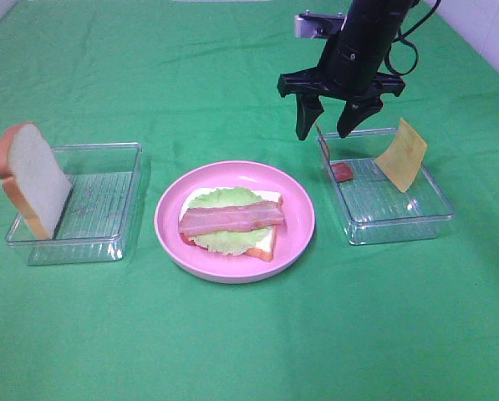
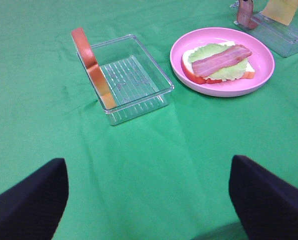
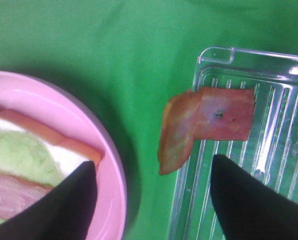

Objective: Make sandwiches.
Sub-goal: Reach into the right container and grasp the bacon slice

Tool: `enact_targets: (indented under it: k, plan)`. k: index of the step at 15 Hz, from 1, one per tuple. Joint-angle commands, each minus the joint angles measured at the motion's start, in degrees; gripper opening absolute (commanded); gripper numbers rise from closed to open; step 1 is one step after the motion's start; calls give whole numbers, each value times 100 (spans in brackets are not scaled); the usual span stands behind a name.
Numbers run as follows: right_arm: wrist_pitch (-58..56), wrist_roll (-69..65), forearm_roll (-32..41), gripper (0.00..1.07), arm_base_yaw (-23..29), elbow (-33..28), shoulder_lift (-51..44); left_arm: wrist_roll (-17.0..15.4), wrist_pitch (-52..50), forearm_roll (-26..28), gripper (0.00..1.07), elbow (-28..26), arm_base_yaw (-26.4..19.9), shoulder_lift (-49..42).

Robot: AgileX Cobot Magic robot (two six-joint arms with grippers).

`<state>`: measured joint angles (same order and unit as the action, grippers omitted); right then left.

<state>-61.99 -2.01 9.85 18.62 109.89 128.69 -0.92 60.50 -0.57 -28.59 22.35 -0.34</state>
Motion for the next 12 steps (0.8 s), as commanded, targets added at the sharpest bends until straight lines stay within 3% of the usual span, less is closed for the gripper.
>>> enact_targets:
  k: [1, 4, 8, 10, 12]
  plan:
    - [69, -189, -223, 57, -17, 40, 206, -6, -69, 23, 83, 6, 6, -115]
    - [132, -241, -252, 47, -17, 40, 206, -6, -69, 23, 83, 6, 6, -115]
    - [189, -258, -252, 23, -17, 40, 206, -6, -69, 23, 83, 6, 6, -115]
    - [201, -258, -252, 4, -17, 40, 206, -6, -69, 23, 83, 6, 6, -115]
    - [195, -258, -252, 0, -17, 40, 206, -6, -69, 23, 83, 6, 6, -115]
